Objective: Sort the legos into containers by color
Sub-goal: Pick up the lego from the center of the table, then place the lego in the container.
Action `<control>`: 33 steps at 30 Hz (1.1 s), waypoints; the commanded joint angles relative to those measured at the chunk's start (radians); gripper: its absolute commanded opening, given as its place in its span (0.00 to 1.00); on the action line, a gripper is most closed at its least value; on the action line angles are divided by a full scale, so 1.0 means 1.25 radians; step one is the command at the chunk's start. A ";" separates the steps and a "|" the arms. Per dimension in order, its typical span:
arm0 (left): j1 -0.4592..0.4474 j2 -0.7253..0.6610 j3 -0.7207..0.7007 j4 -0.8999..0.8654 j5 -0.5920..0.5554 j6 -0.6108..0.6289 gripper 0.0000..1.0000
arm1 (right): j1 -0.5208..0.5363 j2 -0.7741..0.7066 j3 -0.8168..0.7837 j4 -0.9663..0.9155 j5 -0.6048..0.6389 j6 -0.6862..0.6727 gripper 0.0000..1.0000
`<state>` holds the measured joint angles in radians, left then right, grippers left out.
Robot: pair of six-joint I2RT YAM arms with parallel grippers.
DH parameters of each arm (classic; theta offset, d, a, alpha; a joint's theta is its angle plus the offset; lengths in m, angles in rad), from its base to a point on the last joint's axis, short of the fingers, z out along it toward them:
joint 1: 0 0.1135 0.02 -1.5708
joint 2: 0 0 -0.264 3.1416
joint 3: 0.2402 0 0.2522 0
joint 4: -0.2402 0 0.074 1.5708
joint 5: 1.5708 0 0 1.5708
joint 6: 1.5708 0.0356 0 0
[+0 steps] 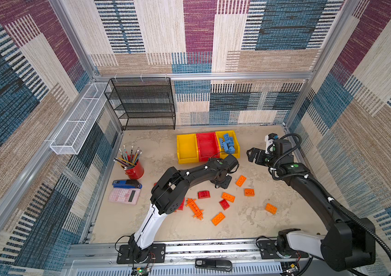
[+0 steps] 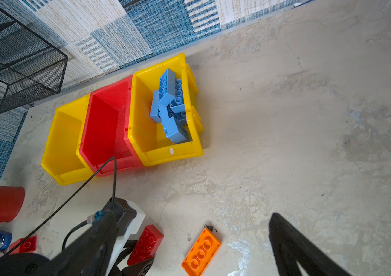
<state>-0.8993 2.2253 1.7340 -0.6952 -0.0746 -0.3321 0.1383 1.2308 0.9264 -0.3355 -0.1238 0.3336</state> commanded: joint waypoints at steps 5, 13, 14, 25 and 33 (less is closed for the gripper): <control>-0.001 -0.034 -0.022 -0.030 -0.021 0.018 0.09 | 0.001 -0.007 0.002 0.016 -0.025 -0.009 0.99; 0.010 -0.209 -0.103 -0.056 -0.119 0.032 0.00 | 0.002 -0.008 0.006 0.033 -0.099 -0.017 0.99; 0.015 -0.229 -0.102 -0.063 -0.129 0.037 0.00 | 0.002 -0.007 0.009 0.035 -0.111 -0.020 0.99; 0.208 -0.264 -0.029 -0.069 -0.117 0.084 0.02 | 0.058 0.043 0.079 0.059 -0.189 -0.056 0.99; 0.333 -0.073 0.182 -0.099 -0.047 0.086 0.03 | 0.151 0.110 0.128 0.059 -0.172 -0.065 0.99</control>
<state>-0.5106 2.0766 1.8874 -0.7895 -0.1715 -0.2436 0.3061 1.3605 1.0779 -0.2920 -0.3447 0.2600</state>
